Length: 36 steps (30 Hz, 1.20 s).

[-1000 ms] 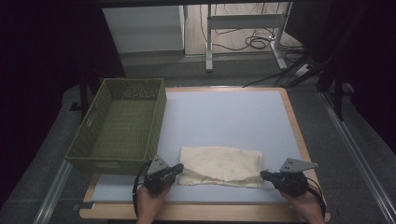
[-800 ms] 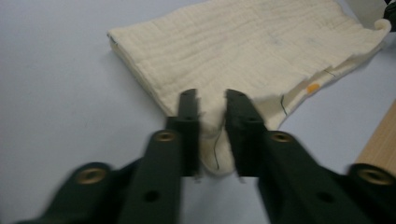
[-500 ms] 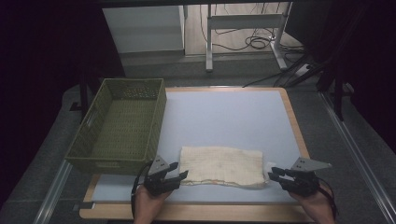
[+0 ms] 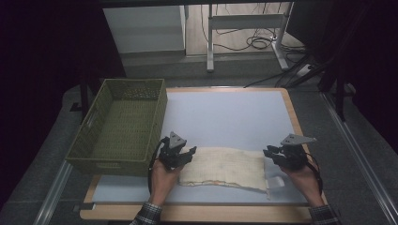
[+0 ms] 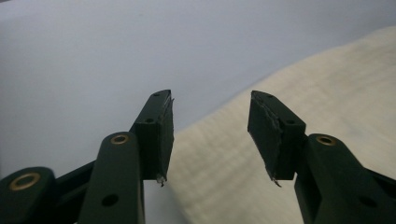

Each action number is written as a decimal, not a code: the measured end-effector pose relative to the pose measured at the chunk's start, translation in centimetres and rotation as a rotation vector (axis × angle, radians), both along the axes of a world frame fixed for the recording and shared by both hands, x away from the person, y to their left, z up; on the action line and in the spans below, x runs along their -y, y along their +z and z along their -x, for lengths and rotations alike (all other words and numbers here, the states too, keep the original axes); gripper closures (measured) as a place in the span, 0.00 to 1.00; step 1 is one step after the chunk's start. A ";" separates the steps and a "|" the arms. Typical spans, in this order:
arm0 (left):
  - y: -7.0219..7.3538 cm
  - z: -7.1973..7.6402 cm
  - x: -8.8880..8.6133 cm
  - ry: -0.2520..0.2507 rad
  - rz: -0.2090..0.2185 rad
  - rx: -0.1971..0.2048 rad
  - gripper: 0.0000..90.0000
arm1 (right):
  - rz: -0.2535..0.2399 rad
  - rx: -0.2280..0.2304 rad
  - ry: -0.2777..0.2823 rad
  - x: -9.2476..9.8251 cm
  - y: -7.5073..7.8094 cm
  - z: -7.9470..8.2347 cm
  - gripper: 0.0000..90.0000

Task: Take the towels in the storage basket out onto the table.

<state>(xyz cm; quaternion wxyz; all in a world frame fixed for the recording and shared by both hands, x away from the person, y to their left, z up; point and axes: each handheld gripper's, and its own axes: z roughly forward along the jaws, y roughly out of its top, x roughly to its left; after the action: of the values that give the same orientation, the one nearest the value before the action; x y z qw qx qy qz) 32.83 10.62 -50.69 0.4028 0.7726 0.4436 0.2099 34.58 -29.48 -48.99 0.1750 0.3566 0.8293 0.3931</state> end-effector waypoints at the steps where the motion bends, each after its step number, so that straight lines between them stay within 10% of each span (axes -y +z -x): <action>1: -0.2 -0.4 -0.2 0.013 0.001 -0.010 0.58 | -0.001 -0.006 -0.001 -0.1 -0.2 -0.3 0.78; 11: -3.1 -2.0 -0.5 0.053 -0.061 -0.118 0.56 | 0.050 -0.074 0.002 -1.3 -3.2 -1.5 0.77; 13: -3.5 -1.8 -0.6 0.022 -0.016 -0.131 0.65 | 0.042 -0.076 0.021 -1.4 -3.1 -1.2 0.95; 18: -3.0 -1.3 0.0 -0.049 -0.014 -0.142 0.92 | 0.088 -0.043 0.013 -1.3 -2.1 -1.9 0.98; 28: -1.4 -1.6 1.8 -0.079 0.030 -0.076 0.92 | 0.096 -0.045 -0.063 0.1 -1.0 -7.1 0.98; 36: -2.5 -2.3 0.3 -0.058 0.037 -0.095 0.74 | 0.033 -0.051 -0.061 0.7 -0.8 -6.0 0.85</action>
<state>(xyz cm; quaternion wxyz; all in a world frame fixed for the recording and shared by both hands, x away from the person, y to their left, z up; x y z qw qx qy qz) 35.12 10.28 -53.17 0.4013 0.7868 0.4433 0.1529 40.60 -30.15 -49.82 0.1715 0.3887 0.8285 0.3647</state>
